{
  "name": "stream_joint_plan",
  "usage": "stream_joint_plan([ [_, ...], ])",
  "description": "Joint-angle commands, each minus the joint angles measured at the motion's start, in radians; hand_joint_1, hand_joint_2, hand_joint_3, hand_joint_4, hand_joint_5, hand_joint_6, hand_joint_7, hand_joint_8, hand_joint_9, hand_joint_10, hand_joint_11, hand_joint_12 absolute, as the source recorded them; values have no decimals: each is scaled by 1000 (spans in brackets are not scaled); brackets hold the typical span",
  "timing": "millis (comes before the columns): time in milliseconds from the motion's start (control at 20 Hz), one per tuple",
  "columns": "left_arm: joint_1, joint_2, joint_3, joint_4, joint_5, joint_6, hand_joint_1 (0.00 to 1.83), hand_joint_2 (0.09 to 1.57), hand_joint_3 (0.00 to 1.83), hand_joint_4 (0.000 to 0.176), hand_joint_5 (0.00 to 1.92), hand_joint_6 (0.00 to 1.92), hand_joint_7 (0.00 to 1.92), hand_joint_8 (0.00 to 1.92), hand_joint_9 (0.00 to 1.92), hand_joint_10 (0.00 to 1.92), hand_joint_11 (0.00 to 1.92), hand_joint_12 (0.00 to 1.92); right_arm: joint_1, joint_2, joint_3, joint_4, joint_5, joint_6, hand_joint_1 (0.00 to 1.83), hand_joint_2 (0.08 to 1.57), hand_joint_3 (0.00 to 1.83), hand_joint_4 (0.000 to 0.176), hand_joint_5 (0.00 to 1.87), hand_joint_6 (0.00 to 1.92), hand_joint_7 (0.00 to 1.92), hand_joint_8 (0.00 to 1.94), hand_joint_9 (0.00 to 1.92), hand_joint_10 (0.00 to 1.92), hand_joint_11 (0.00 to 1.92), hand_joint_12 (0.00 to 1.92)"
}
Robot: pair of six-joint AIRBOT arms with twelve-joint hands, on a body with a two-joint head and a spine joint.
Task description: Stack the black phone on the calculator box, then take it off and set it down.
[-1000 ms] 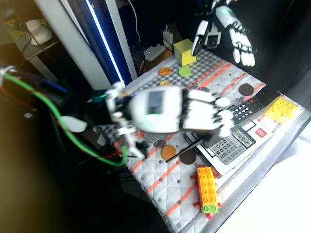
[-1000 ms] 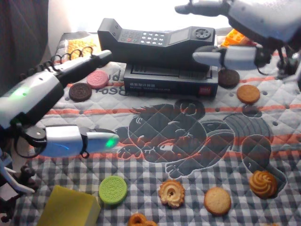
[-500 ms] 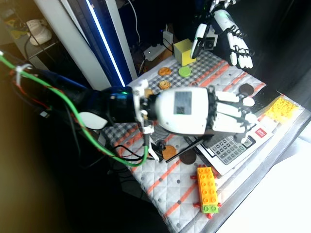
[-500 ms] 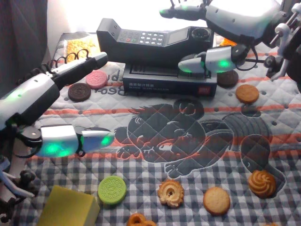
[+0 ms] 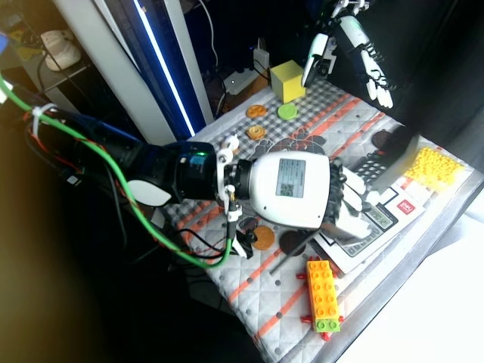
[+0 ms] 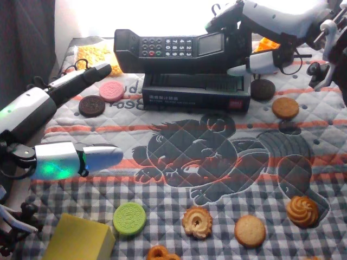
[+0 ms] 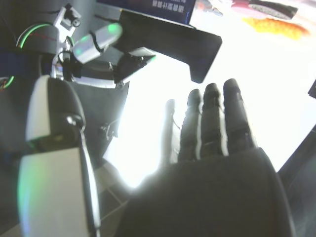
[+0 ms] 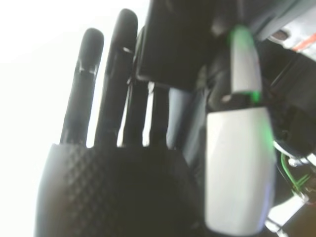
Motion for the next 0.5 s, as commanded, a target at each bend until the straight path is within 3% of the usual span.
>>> stream_joint_plan([
  [0, 1, -3, 2, 14, -120, -14, 887, 924, 4, 101, 149, 2, 95, 0, 63, 1, 0, 68, 7, 4, -6, 1, 75, -3, 1388, 1074, 1, 0, 1007, 811, 1127, 688, 985, 1140, 819, 1108],
  [100, 10, -3, 3, 10, -126, -28, 890, 926, 1, 99, 155, 1, 105, 1, 87, 4, 0, 164, 7, 4, -37, -9, 105, -3, 1387, 1080, 0, 0, 969, 883, 1106, 695, 1004, 1139, 830, 1081],
  [150, 13, -3, 3, 8, -129, -34, 891, 926, 0, 102, 155, 0, 110, 1, 97, 5, 0, 197, 7, 12, -53, -9, 126, -3, 1387, 1078, 0, 0, 1010, 828, 1082, 745, 994, 1137, 797, 1070],
  [300, 29, 3, 4, 4, -140, -65, 910, 930, 1, 98, 147, 3, 104, 3, 92, 5, 0, 142, -13, 99, -126, -13, 234, -2, 1385, 1076, 0, 0, 1008, 891, 1126, 649, 961, 1143, 710, 1055],
  [350, 37, 8, 4, 3, -148, -84, 895, 931, 1, 96, 137, 1, 99, 1, 97, 4, 0, 180, -23, 129, -151, -15, 268, -1, 1266, 1098, 0, 0, 1031, 785, 1037, 994, 873, 1241, 623, 1542],
  [450, 49, 21, 4, 14, -164, -124, 903, 927, 0, 99, 132, 0, 89, 0, 96, 1, 0, 207, -63, 188, -197, -18, 354, 21, 1243, 1093, 0, 0, 1046, 748, 1049, 1012, 959, 1098, 726, 1511],
])
